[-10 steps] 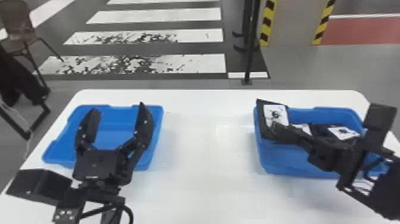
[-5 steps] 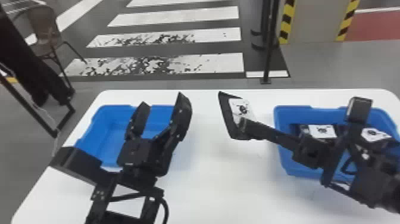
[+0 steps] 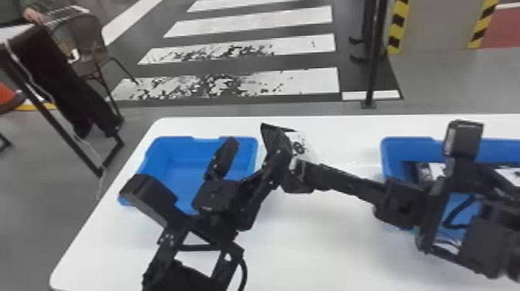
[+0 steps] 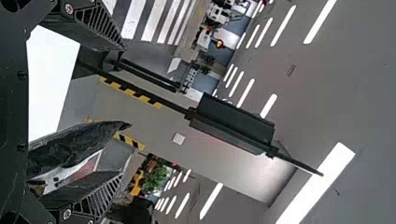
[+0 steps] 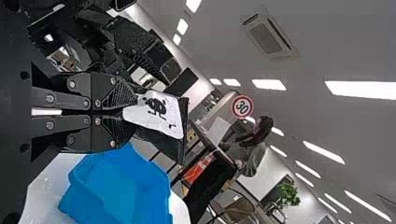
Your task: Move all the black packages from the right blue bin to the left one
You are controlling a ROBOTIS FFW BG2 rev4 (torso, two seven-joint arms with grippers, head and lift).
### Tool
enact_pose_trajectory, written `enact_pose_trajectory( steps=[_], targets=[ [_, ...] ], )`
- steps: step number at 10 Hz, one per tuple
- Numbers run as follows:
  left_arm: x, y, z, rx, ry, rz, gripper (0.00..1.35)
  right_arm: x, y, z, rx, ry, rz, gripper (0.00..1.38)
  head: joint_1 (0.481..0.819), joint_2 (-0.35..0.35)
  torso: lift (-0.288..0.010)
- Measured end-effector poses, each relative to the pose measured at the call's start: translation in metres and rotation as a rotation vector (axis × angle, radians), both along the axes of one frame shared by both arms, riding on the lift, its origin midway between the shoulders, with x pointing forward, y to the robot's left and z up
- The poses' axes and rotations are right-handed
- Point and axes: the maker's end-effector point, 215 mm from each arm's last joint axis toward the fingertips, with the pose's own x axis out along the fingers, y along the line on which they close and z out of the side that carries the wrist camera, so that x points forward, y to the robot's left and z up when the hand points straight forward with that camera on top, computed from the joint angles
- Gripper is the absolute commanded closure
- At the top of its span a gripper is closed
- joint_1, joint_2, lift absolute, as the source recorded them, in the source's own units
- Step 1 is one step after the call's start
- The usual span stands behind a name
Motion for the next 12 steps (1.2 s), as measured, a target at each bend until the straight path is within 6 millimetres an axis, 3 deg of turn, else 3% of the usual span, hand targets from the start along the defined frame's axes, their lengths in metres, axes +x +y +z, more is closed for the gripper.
enact_pose_trajectory(
  steps=[2,3,4,5,6,10,11,12],
  targets=[
    [-0.001,-0.023,-0.004,-0.004,0.037,-0.090,0.11,-0.006,0.009,0.000,0.003,0.006,0.025,1.12,0.695,0.216,-0.178],
    [-0.001,-0.030,-0.004,-0.004,0.042,-0.110,0.25,-0.009,0.013,0.000,0.008,0.011,0.039,1.12,0.695,0.212,-0.178],
    [0.000,-0.032,-0.004,-0.002,0.046,-0.117,0.80,-0.012,0.017,0.000,0.015,0.015,0.050,1.12,0.695,0.214,-0.178],
    [0.000,-0.032,-0.005,0.007,0.045,-0.112,1.12,-0.012,0.018,0.001,0.020,0.015,0.050,1.12,0.695,0.217,-0.178],
    [0.001,-0.031,-0.007,0.017,0.051,-0.105,1.21,-0.009,0.017,0.003,0.027,0.010,0.041,1.12,0.695,0.217,-0.178],
    [0.003,-0.025,0.002,0.052,0.013,-0.074,1.21,0.001,0.014,0.008,0.047,-0.009,0.010,1.07,0.695,0.215,-0.178],
    [0.003,-0.021,0.007,0.059,-0.003,-0.059,1.21,0.003,0.013,0.008,0.051,-0.009,0.003,1.01,0.695,0.216,-0.178],
    [0.006,-0.012,0.009,0.078,-0.015,-0.031,1.21,0.006,0.012,0.007,0.054,-0.010,-0.004,0.77,0.695,0.224,-0.178]
  ],
)
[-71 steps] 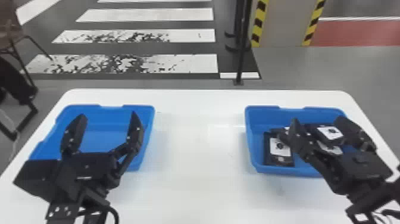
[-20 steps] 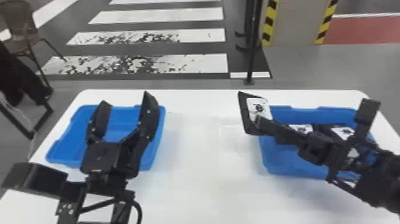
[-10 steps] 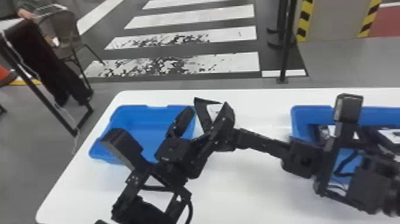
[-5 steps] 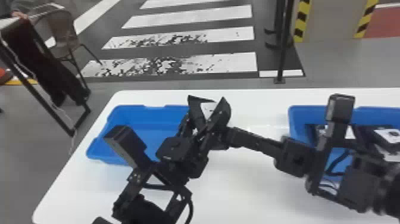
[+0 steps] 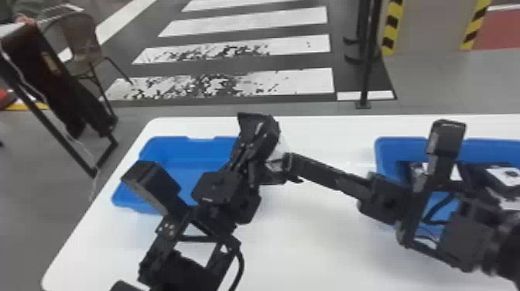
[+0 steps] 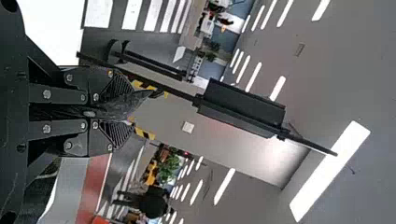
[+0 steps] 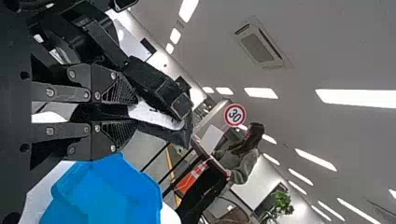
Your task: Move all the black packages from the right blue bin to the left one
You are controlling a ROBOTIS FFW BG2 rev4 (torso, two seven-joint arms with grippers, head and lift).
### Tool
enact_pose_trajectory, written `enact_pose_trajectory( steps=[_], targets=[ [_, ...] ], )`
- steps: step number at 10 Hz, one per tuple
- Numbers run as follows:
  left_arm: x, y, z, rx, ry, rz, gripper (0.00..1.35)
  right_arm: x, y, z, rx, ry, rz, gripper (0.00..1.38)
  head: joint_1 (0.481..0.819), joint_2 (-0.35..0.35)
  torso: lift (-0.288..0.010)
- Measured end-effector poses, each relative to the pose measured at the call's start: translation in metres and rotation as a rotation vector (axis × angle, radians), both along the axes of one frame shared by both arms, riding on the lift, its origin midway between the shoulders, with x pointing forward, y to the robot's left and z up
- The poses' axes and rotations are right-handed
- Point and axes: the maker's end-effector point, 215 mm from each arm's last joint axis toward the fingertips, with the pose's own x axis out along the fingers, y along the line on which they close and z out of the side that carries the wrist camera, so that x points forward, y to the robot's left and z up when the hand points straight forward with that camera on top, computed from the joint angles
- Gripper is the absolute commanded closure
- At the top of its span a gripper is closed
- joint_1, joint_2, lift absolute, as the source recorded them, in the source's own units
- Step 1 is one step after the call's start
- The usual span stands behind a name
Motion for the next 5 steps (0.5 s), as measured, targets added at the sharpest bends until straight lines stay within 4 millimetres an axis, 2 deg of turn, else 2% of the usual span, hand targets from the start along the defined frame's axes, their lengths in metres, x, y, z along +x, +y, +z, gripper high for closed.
enact_pose_trajectory(
  steps=[1,2,4,5],
  targets=[
    [0.007,0.020,-0.004,0.042,-0.009,0.060,1.21,0.003,-0.002,-0.003,0.001,0.004,-0.009,0.36,0.695,0.244,-0.178],
    [0.019,0.050,-0.015,0.103,-0.019,0.146,1.21,0.006,-0.004,-0.007,0.001,0.011,-0.019,0.10,0.695,0.274,-0.178],
    [0.046,0.115,-0.041,0.284,-0.048,0.320,1.21,0.013,-0.010,-0.013,-0.013,0.005,-0.044,0.12,0.695,0.323,-0.178],
    [0.058,0.142,-0.045,0.415,-0.082,0.391,1.21,0.018,-0.014,-0.015,-0.026,-0.008,-0.063,0.12,0.690,0.343,-0.178]
  ],
)
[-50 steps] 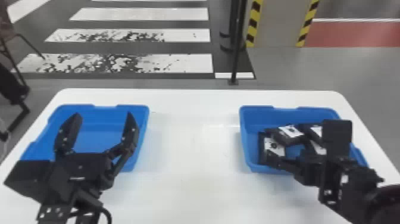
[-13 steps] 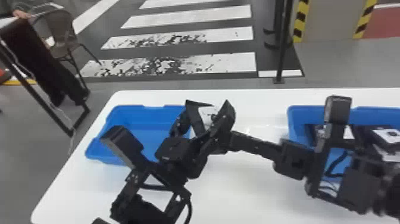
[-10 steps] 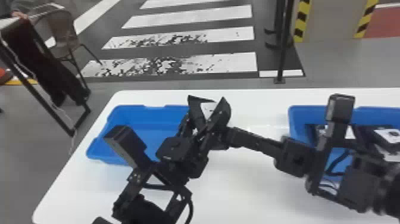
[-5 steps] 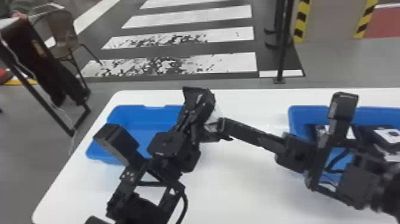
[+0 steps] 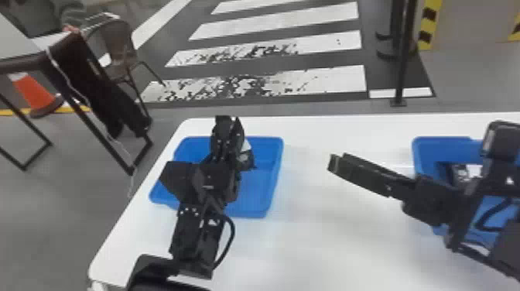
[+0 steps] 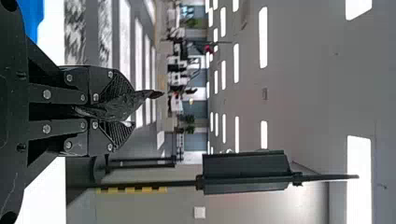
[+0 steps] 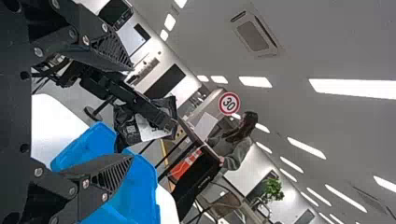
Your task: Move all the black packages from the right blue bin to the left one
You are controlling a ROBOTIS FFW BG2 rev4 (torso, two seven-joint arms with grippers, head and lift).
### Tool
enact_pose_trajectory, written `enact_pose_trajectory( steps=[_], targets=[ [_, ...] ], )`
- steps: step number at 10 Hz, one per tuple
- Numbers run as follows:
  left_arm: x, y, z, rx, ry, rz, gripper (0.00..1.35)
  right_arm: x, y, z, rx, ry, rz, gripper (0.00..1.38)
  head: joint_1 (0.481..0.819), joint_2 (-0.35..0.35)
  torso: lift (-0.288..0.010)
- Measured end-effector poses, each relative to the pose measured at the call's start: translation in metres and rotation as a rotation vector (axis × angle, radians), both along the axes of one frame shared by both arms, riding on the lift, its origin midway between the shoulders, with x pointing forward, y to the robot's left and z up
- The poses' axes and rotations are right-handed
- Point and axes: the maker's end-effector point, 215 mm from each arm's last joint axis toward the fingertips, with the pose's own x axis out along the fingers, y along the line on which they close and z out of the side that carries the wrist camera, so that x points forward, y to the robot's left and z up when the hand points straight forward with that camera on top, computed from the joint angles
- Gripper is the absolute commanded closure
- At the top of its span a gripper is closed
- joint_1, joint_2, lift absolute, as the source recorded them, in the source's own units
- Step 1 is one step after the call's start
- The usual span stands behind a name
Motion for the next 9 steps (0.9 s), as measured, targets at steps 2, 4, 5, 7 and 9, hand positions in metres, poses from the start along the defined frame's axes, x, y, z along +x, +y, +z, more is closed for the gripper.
enact_pose_trajectory(
  steps=[2,4,5,7,9],
  targets=[
    [0.013,0.034,-0.005,0.133,-0.056,0.101,0.49,0.014,-0.014,-0.006,-0.066,-0.049,-0.059,0.11,0.677,0.350,-0.178],
    [0.011,0.029,-0.005,0.032,-0.081,0.081,0.09,0.041,-0.060,0.000,-0.256,-0.188,-0.248,0.12,0.672,0.313,-0.178],
    [0.002,0.017,0.005,-0.018,-0.107,0.051,0.16,0.046,-0.088,0.012,-0.374,-0.256,-0.362,0.12,0.663,0.265,-0.178],
    [-0.020,-0.013,0.018,-0.099,-0.110,-0.022,0.18,0.047,-0.149,0.030,-0.611,-0.329,-0.580,0.12,0.660,0.186,-0.178],
    [-0.045,-0.034,0.023,-0.179,-0.094,-0.074,0.18,0.049,-0.214,0.017,-0.814,-0.303,-0.763,0.12,0.681,0.079,-0.178]
  ],
)
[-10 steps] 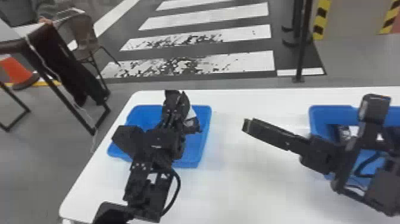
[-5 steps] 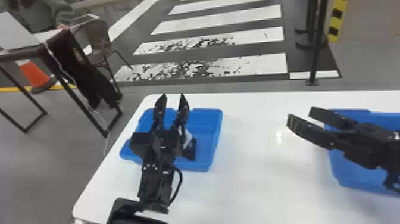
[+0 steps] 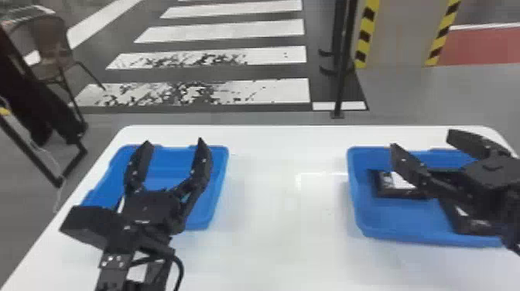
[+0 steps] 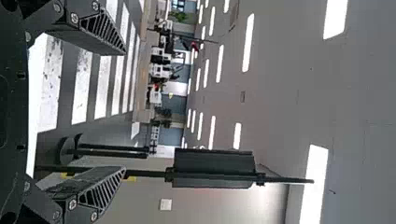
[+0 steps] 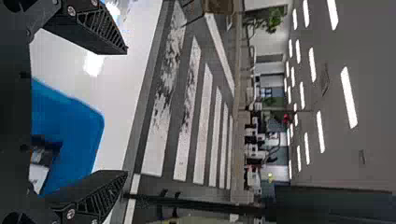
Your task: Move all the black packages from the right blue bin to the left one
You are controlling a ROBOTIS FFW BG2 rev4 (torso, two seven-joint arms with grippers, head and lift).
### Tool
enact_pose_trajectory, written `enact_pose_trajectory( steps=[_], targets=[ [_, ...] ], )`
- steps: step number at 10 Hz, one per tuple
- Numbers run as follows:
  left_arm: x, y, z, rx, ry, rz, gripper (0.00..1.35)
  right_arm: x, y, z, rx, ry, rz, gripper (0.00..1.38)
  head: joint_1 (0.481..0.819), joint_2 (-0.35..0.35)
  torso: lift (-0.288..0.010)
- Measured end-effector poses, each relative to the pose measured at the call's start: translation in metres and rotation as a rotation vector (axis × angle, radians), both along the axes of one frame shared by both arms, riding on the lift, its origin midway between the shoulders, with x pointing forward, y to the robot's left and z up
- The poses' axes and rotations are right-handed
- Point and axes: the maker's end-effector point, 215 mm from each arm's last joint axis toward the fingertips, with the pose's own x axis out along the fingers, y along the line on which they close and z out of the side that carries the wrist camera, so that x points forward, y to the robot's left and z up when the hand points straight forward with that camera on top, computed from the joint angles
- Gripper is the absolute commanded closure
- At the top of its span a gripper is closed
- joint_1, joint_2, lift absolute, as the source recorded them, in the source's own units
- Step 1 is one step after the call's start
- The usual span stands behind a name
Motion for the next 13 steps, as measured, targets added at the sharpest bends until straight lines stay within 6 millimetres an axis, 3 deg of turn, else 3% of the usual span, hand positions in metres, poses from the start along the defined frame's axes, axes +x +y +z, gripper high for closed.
enact_pose_trajectory(
  steps=[2,4,6,8,10,13],
  targets=[
    [-0.017,-0.018,-0.002,-0.053,0.018,-0.043,0.18,0.003,-0.055,-0.037,-0.099,0.098,-0.144,0.12,0.695,-0.023,-0.178],
    [-0.021,-0.035,-0.004,-0.075,0.026,-0.078,0.18,0.016,-0.087,-0.072,-0.131,0.185,-0.210,0.12,0.695,-0.077,-0.178],
    [-0.020,-0.044,-0.007,-0.081,0.035,-0.099,0.18,0.038,-0.094,-0.103,-0.099,0.251,-0.192,0.14,0.695,-0.097,-0.178],
    [-0.018,-0.046,-0.014,-0.082,0.060,-0.109,0.18,0.059,-0.091,-0.113,-0.075,0.264,-0.179,0.15,0.695,-0.096,-0.178],
    [-0.018,-0.048,-0.014,-0.081,0.062,-0.114,0.18,0.081,-0.086,-0.136,-0.035,0.302,-0.148,0.15,0.695,-0.088,-0.178],
    [-0.017,-0.046,-0.016,-0.080,0.068,-0.113,0.18,0.088,-0.080,-0.163,-0.028,0.355,-0.135,0.15,0.695,-0.081,-0.178]
  ],
)
